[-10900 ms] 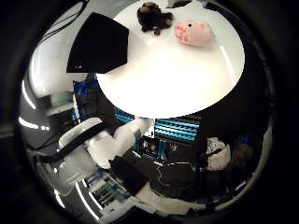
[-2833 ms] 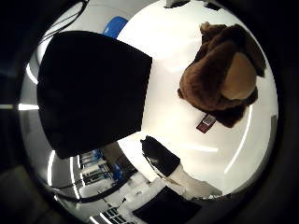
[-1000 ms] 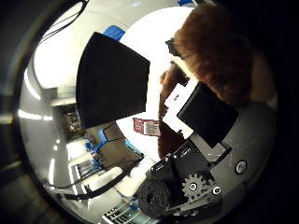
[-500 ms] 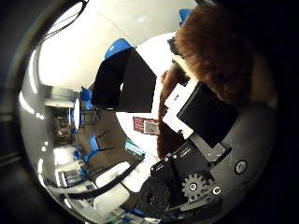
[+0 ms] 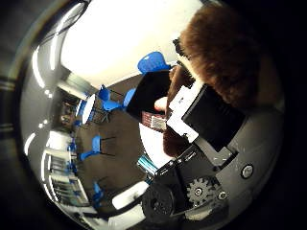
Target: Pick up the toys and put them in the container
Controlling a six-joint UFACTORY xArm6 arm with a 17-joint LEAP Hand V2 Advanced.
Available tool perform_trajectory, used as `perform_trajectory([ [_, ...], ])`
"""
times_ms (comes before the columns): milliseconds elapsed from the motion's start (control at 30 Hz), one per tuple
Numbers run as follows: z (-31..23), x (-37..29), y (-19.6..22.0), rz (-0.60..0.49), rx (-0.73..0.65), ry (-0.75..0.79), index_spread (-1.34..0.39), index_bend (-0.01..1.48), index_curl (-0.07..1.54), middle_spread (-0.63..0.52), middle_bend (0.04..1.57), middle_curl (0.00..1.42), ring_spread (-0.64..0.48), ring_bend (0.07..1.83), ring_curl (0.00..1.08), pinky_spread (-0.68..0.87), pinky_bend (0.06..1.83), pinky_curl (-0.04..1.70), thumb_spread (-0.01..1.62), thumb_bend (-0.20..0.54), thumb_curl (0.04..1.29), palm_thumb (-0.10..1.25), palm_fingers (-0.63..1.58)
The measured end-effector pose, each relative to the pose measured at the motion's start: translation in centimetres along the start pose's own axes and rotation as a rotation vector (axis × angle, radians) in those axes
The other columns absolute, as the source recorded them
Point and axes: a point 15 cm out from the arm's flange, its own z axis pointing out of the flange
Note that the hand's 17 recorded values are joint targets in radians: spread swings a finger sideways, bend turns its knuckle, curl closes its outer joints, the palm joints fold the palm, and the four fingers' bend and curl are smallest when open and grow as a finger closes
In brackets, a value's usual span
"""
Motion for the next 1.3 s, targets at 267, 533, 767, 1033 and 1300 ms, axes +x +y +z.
perform_trajectory([
  [267,0.7,-6.4,-3.5,-0.047,0.055,-0.075,-0.2,1.14,0.79,-0.11,1.4,0.72,-0.24,1.29,0.86,-0.23,1.12,1.17,1.04,-0.013,0.69,1.03,1.12],
  [533,4.8,-7.3,-6.6,-0.038,0.049,-0.101,-0.2,1.14,0.79,-0.11,1.4,0.72,-0.24,1.29,0.86,-0.23,1.12,1.17,1.04,-0.015,0.69,1.03,1.12],
  [767,9.7,-7.0,-8.7,-0.028,0.015,-0.119,-0.2,1.14,0.79,-0.11,1.4,0.71,-0.24,1.29,0.86,-0.23,1.12,1.17,1.03,-0.015,0.69,1.02,1.12],
  [1033,12.5,-8.0,-9.8,-0.038,-0.002,-0.147,-0.2,1.12,0.78,-0.11,1.39,0.71,-0.25,1.28,0.86,-0.24,1.12,1.16,1.07,-0.022,0.66,0.93,1.11],
  [1300,12.9,-10.5,-9.8,-0.081,-0.012,-0.17,-0.21,1.05,0.76,-0.14,1.33,0.7,-0.24,1.28,0.81,-0.25,1.11,1.09,1.12,-0.014,0.61,0.91,1.13],
])
